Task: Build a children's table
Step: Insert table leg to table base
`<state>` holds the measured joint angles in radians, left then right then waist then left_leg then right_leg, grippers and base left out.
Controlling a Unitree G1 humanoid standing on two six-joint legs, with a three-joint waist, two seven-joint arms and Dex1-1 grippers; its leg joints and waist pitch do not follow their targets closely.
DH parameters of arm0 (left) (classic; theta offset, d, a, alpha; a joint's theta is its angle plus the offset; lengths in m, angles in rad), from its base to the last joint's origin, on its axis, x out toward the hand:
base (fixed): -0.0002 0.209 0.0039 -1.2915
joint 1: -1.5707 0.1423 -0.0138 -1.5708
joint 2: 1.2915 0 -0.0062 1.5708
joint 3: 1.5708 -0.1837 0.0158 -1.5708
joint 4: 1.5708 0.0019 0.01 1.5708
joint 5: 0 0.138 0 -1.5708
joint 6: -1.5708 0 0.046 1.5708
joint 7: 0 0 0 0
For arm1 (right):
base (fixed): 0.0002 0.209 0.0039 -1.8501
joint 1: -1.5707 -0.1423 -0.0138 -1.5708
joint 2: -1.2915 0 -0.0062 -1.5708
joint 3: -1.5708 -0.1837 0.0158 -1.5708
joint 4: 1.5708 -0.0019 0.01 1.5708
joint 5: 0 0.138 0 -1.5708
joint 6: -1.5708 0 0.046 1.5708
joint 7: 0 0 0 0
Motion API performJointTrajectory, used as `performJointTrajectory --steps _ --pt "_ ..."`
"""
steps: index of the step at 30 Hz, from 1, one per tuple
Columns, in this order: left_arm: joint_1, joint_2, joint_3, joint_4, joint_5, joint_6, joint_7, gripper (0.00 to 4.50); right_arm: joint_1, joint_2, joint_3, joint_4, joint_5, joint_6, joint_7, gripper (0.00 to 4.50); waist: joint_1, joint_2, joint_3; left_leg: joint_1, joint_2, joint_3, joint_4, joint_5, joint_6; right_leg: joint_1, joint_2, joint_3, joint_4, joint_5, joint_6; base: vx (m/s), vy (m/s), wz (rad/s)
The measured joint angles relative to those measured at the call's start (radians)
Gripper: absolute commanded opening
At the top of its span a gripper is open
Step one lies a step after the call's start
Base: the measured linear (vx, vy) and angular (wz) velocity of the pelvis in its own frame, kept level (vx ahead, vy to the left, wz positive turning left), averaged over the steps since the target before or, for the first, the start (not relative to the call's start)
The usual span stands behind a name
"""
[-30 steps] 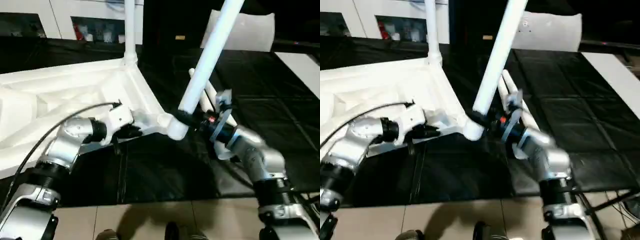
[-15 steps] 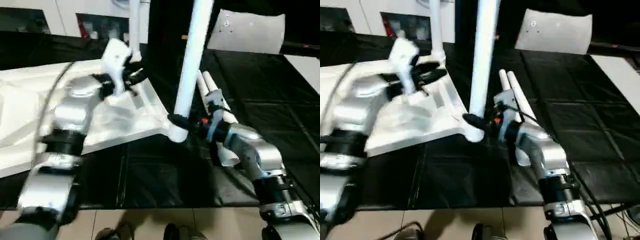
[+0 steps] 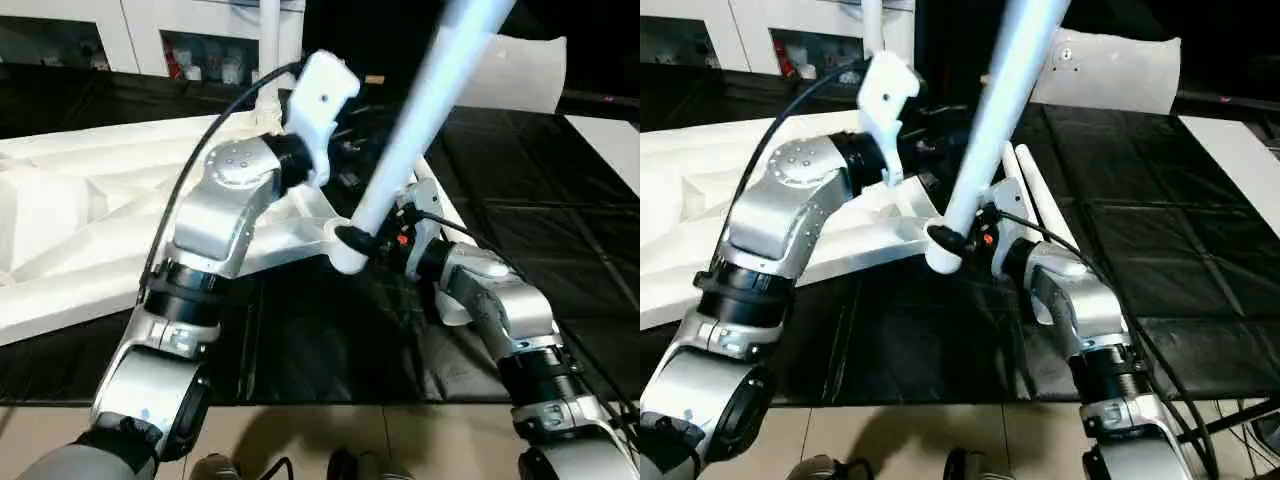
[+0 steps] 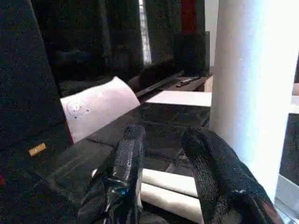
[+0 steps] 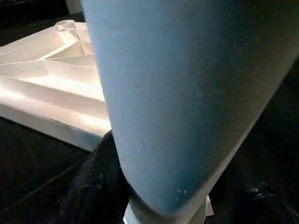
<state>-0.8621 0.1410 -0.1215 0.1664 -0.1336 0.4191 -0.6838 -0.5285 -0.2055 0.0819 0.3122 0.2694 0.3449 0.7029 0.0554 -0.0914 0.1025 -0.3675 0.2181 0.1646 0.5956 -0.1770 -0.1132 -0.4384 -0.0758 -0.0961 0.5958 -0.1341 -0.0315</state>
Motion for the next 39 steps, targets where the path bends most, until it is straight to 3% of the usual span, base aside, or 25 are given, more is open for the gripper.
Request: performJointTrajectory --steps 6,9,11,15,18,27,34,37,39 --pt "0.011 0.025 0.011 -0.012 -0.009 0.001 0.006 1.69 -0.006 0.014 -0.012 0.002 0.028 0.039 0.0 1.9 0.002 0.0 0.0 0.0 0.001 -0.001 0.004 0.001 0.002 0.0 0.0 0.0 0.0 0.001 0.0 0.0 0.0 0.0" --pt "0.026 0.043 0.018 -0.01 -0.013 -0.003 0.001 2.04 -0.008 0.014 -0.027 -0.007 0.051 0.058 0.003 1.9 0.003 0.0 0.0 0.0 0.001 -0.001 0.004 0.001 0.002 0.0 0.0 0.0 0.0 0.002 0.0 0.0 0.0 0.0" --pt "0.042 0.097 0.021 0.03 0.006 -0.038 -0.005 2.04 -0.007 0.011 -0.049 -0.043 0.082 0.088 0.003 1.9 0.002 0.0 0.0 0.0 0.001 -0.001 0.002 0.001 0.001 -0.001 0.0 0.0 0.001 0.003 0.001 0.0 0.0 0.0" --pt "0.083 0.173 0.04 0.132 0.045 -0.068 -0.01 2.43 0.001 -0.024 -0.102 -0.08 0.082 0.065 -0.031 1.9 0.002 0.0 0.0 0.0 0.001 -0.001 0.001 0.001 0.001 -0.001 0.001 0.0 0.0 0.003 0.001 0.0 0.0 0.0" --pt "0.113 0.229 0.003 0.219 0.07 -0.102 -0.077 2.46 0.03 -0.043 -0.112 -0.098 0.069 0.067 -0.062 1.9 0.003 0.0 0.0 0.0 0.001 -0.001 0.001 0.001 0.001 -0.001 0.001 0.0 0.0 0.003 0.001 0.0 0.0 0.0" --pt "0.108 0.216 -0.064 0.449 0.088 -0.146 -0.198 2.46 0.069 -0.05 -0.096 -0.167 0.041 0.076 -0.092 1.9 0.003 0.001 0.0 0.001 0.0 -0.001 0.001 0.001 0.001 0.0 0.001 0.0 0.0 0.004 0.001 0.0 0.0 0.0" --pt "0.101 0.21 -0.096 0.553 0.1 -0.198 -0.271 1.67 0.106 -0.048 -0.095 -0.191 0.04 0.084 -0.109 1.9 0.004 0.001 0.0 0.001 0.001 -0.001 0.001 0.001 0.0 0.0 0.0 0.0 -0.001 0.004 0.001 0.0 0.0 0.0" --pt "0.081 0.211 -0.11 0.592 0.126 -0.227 -0.266 1.62 0.105 -0.049 -0.094 -0.194 0.04 0.084 -0.111 1.9 0.004 0.001 0.0 0.001 0.001 -0.001 0.001 0.001 0.0 0.0 0.001 0.0 0.0 0.004 0.001 0.0 0.0 0.0" --pt "0.073 0.214 -0.115 0.609 0.139 -0.241 -0.263 1.28 0.105 -0.049 -0.094 -0.194 0.04 0.085 -0.113 1.9 0.004 0.001 0.0 0.002 0.001 -0.001 0.001 0.001 0.0 0.001 0.0 0.0 -0.001 0.004 0.001 0.0 0.0 0.0"
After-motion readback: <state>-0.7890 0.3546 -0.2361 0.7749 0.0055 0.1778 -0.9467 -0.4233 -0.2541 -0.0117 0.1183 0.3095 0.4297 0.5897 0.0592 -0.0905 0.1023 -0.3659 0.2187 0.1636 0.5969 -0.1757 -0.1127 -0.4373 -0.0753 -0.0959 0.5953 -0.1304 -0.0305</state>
